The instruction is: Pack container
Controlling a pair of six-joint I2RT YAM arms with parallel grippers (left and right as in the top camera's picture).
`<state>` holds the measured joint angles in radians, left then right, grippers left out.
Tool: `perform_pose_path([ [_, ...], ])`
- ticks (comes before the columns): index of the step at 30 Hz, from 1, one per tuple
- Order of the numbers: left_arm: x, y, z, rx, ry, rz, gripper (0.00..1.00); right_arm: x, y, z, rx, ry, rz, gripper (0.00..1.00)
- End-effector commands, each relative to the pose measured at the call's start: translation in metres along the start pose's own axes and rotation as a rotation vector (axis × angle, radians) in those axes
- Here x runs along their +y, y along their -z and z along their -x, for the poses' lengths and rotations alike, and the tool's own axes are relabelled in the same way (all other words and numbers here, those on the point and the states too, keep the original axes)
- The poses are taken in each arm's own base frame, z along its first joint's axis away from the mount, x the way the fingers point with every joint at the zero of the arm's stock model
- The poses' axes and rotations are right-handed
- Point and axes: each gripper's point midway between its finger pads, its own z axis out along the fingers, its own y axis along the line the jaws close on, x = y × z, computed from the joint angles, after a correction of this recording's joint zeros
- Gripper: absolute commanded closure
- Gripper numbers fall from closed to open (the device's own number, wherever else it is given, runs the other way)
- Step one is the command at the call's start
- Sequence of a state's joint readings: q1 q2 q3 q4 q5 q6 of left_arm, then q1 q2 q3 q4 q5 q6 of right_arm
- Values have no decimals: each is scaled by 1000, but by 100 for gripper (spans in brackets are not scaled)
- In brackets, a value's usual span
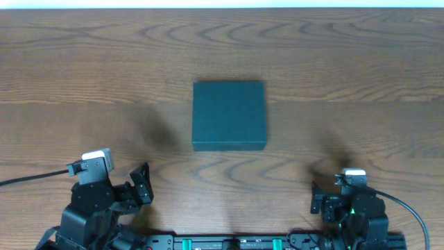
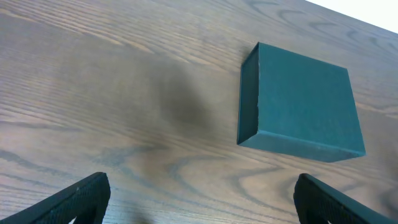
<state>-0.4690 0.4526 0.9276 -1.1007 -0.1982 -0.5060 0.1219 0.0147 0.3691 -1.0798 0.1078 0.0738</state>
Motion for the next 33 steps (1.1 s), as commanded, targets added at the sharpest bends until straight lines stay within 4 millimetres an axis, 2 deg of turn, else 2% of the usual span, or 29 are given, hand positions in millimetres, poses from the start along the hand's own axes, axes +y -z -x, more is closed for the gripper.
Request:
perform_pose_path([
  [1, 0, 3, 3, -13, 14, 1, 5, 0, -2, -3, 6, 6, -1, 1],
  [11, 1, 3, 2, -12, 14, 1, 5, 0, -2, -3, 6, 6, -1, 1],
  [15, 8, -1, -6, 4, -34, 24, 5, 0, -2, -3, 6, 6, 0, 1],
  [18, 21, -23, -31, 10, -202, 39, 5, 0, -2, -3, 6, 6, -1, 1],
  [21, 42, -42, -53, -28, -164, 79, 5, 0, -2, -3, 6, 6, -1, 1],
  [27, 48, -60, -83, -48, -261, 24, 5, 0, -2, -3, 6, 6, -1, 1],
  [33, 56, -77, -109, 52, -340, 35, 5, 0, -2, -3, 6, 6, -1, 1],
])
